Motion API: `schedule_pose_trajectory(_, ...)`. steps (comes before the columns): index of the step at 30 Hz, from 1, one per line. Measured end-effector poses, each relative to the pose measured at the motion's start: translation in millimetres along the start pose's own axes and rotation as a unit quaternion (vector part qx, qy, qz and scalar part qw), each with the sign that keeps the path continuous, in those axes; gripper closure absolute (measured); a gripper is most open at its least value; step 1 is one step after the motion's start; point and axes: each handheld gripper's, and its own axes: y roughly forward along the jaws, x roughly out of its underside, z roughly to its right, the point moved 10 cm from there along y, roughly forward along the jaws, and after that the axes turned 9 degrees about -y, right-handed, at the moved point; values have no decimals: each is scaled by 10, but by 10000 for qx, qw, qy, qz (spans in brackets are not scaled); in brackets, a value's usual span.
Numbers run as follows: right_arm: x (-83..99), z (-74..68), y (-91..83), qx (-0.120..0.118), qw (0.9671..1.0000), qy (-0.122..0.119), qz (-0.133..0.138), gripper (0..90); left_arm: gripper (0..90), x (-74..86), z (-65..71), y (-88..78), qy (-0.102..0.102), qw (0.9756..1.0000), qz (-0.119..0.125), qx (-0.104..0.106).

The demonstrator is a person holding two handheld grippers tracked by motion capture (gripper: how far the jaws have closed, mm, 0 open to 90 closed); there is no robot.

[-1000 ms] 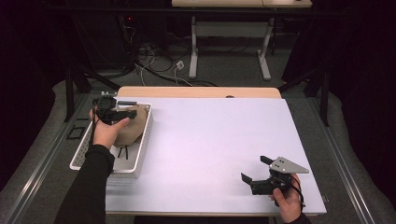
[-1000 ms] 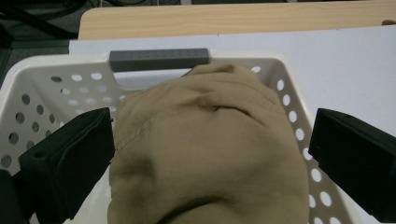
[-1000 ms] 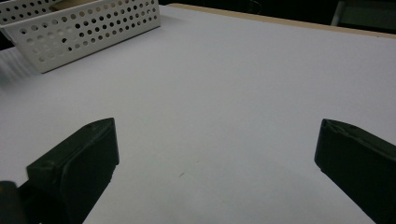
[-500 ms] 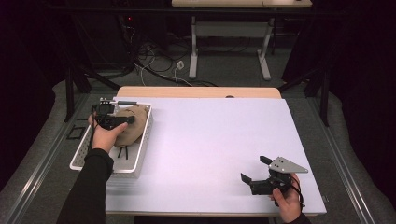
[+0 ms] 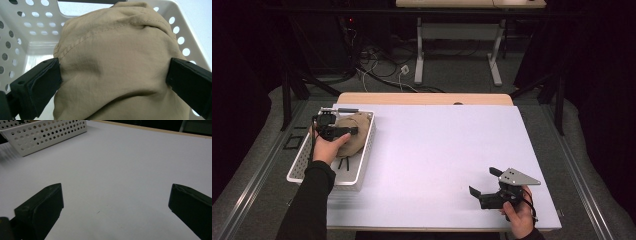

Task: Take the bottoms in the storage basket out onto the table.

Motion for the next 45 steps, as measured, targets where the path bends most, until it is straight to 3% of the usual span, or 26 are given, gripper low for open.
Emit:
schedule_pose_trajectory(10, 2, -12, 5, -27, 10000, -22, -20, 0, 0, 24, 3, 19, 42, 10000, 12, 11)
schedule_pose_trajectory(16, 5, -16, 6, -36, 10000, -43, -28, 0, 0, 44, -7, 37, 232, 9997, -26, -62)
schedule_pose_trajectory(26, 15, -22, 14, -47, 10000, -41, -73, 0, 0, 70, -11, 50, 347, 9993, -127, -76)
schedule_pose_trajectory(30, 18, -19, 17, -43, 9999, -57, -82, 0, 0, 88, -17, 61, 364, 9992, -156, -91)
schedule_pose_trajectory(33, 21, -19, 18, -42, 9999, -69, -89, 0, 0, 147, -38, 88, 318, 9989, -336, -75)
schedule_pose_trajectory(39, 28, -19, 25, -48, 9999, -82, -113, 0, 0, 179, -50, 99, 388, 9986, -337, -111)
schedule_pose_trajectory(45, 30, -37, 32, -79, 9998, -92, -128, 0, 0, 242, -66, 139, 250, 9983, -534, -8)
